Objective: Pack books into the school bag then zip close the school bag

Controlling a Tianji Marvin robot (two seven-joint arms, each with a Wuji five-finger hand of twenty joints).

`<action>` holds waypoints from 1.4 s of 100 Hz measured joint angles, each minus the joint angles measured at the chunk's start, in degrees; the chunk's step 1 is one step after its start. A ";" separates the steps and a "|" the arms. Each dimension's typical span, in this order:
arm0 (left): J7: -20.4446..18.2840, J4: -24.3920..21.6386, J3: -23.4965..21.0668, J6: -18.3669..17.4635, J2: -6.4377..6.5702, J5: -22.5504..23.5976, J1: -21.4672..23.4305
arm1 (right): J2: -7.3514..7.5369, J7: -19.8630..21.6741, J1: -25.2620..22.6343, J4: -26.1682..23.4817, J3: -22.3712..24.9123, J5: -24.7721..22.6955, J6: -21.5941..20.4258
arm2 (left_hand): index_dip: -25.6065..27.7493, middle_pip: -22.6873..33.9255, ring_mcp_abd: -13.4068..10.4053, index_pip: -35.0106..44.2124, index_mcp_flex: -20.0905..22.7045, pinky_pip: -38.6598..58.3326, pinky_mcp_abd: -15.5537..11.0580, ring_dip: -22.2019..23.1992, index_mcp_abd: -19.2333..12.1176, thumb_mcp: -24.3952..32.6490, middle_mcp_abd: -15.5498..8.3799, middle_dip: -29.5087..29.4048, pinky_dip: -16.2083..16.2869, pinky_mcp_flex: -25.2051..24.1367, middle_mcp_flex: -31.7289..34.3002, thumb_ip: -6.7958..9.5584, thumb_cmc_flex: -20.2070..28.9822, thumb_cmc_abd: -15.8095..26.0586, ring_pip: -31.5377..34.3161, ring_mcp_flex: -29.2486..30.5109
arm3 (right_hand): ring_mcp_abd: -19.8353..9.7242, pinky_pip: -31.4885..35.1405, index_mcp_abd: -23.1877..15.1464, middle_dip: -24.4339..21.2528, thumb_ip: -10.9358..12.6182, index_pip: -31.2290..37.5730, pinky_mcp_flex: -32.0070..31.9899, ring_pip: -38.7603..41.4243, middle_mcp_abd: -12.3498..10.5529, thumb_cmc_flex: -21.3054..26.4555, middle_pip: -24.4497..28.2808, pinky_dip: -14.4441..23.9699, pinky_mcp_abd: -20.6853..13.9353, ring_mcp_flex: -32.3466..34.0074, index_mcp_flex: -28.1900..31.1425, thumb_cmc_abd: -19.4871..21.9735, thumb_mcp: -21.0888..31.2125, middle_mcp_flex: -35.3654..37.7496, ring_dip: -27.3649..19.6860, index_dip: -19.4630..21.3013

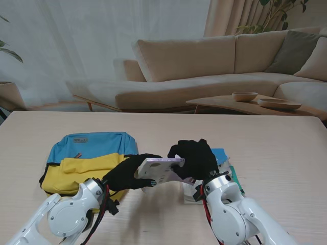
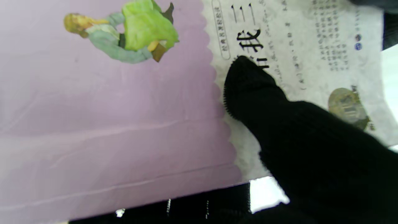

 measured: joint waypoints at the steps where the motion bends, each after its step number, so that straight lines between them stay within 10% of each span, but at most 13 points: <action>1: 0.00 0.01 0.01 0.00 0.01 0.00 -0.02 | -0.03 -0.06 0.07 0.01 -0.16 0.03 0.06 | 0.40 0.26 0.07 1.13 0.03 0.84 0.01 0.41 0.00 0.32 0.02 0.43 0.44 0.20 0.57 0.00 0.29 0.00 0.20 0.43 | 0.00 0.00 0.00 0.00 0.00 0.00 0.00 0.00 0.00 0.00 0.01 0.00 0.00 0.00 0.00 0.00 0.00 0.00 0.00 0.00; 20: 0.02 0.62 0.33 -0.07 0.09 0.03 -0.70 | -0.45 -1.05 1.10 0.03 -2.60 0.38 1.44 | 10.88 9.43 4.58 14.51 5.86 35.02 2.01 6.38 -0.39 1.15 0.63 6.93 0.40 2.20 11.31 0.38 13.73 2.18 15.28 11.09 | 0.04 0.02 0.57 0.53 0.63 -0.04 0.00 0.00 0.00 0.02 0.07 0.02 0.02 0.00 0.00 -0.05 0.58 0.00 0.00 0.02; 38: 0.62 0.97 0.29 -0.65 0.07 -1.43 -0.82 | -0.61 -1.29 1.35 -0.04 -3.50 0.05 1.94 | 13.33 5.12 9.19 20.90 12.28 54.22 5.21 10.11 -0.86 -12.33 2.00 22.11 -2.24 10.22 27.14 0.33 28.76 2.33 29.18 21.92 | 0.21 0.03 1.49 -0.37 0.83 -0.33 -0.69 -0.82 0.26 0.53 0.08 0.03 0.03 -1.44 0.00 -0.07 0.58 0.00 0.04 0.02; 69: 1.88 0.87 -0.95 -1.43 -0.46 -4.23 0.55 | -0.72 -0.95 0.65 -0.57 -2.92 -0.42 1.00 | 30.28 15.58 12.93 14.76 17.89 60.87 10.04 16.42 -0.65 -13.60 2.90 28.38 5.62 20.14 27.49 -0.30 28.64 1.76 40.57 27.18 | -0.59 -2.24 0.84 -23.25 0.89 -1.03 -6.32 -21.67 7.51 -0.40 -17.42 -1.20 -1.13 -12.75 -3.27 2.74 0.46 -13.08 0.13 -3.72; 85: 3.73 0.62 -2.12 -0.66 -1.10 -5.16 1.76 | -0.71 2.14 -1.04 -1.79 0.45 1.56 -2.71 | 34.94 17.05 13.33 13.33 17.91 62.50 10.80 18.59 -0.23 -13.61 3.38 31.28 8.67 21.36 27.36 -0.31 28.53 1.76 43.38 28.14 | -0.34 -7.30 1.56 -39.02 11.99 -14.63 -7.56 -37.71 9.16 -7.36 -31.39 -4.58 -1.15 -12.75 -17.84 14.09 -0.74 -17.71 -6.60 -8.37; 94: 4.73 0.34 -3.21 -0.63 -1.39 -5.40 2.74 | -0.63 2.83 -2.13 -2.60 2.38 2.32 -4.12 | 36.38 18.89 13.33 12.87 17.93 62.98 10.91 19.43 -0.18 -13.61 3.47 31.68 9.24 21.52 26.73 -0.31 28.26 1.76 44.46 28.46 | -0.08 -10.34 5.60 -44.12 12.12 -20.69 -8.32 -45.56 10.42 -10.11 -38.44 -6.55 -2.09 -15.85 -28.05 16.16 -5.58 -23.75 -10.16 -9.76; 140: 13.41 -1.89 -8.61 -3.96 -3.00 -6.39 8.72 | -1.25 -0.89 -5.48 -0.55 9.12 12.39 -5.39 | 38.72 20.68 13.33 12.86 17.93 63.00 11.15 20.16 -0.17 -13.62 3.52 31.91 10.87 21.57 26.65 -0.32 27.94 1.76 46.11 28.47 | -0.49 -14.50 13.88 -47.42 12.44 -23.71 -11.82 -56.91 12.38 -11.10 -44.34 -9.56 -4.55 -25.35 -46.42 21.13 -18.13 -37.03 -15.54 -13.16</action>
